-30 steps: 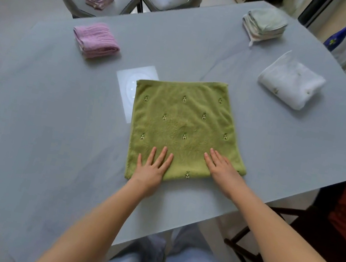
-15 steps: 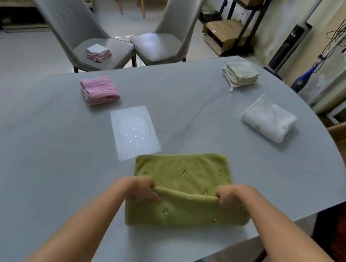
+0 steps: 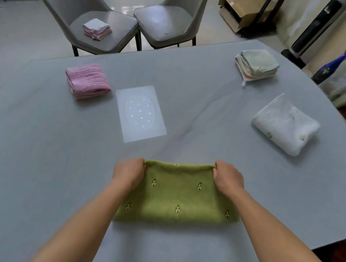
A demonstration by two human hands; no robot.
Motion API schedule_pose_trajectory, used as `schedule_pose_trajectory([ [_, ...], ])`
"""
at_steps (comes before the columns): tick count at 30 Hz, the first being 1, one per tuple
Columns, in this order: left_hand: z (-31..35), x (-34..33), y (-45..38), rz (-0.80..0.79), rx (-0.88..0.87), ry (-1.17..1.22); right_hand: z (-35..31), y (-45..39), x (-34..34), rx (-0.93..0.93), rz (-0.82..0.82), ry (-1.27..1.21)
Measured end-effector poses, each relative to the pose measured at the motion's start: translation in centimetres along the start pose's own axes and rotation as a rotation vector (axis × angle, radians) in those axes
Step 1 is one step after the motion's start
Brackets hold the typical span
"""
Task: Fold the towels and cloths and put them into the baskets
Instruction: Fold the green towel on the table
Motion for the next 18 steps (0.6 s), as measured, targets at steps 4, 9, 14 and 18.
schedule_pose_trajectory([
  [4,1.4,0.2,-0.9,0.012,-0.081,-0.059,-0.2,-1.7,-0.6,0.05,0.026,0.021],
  [9,6.6,0.1,-2.4,0.058,-0.266,0.064,-0.6,-2.3,-1.1,0.144,0.066,-0.009],
  [14,9.9,-0.9,-3.9,0.07,-0.285,0.094,1.1,-2.3,-1.0,0.151,0.033,-0.273],
  [18,9.5,-1.4,-3.9,0.124,-0.248,0.05,2.8,-2.6,-0.9,0.074,0.077,-0.429],
])
Point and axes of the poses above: each hand's wrist, its own y-axis away from the middle knuckle, its own x-axis out of the back of the hand, z = x × y, the point moved 7 cm from there along -y, towards the middle knuckle, and after that the axes turned 2 degrees about -x, right-handed, at the moved point
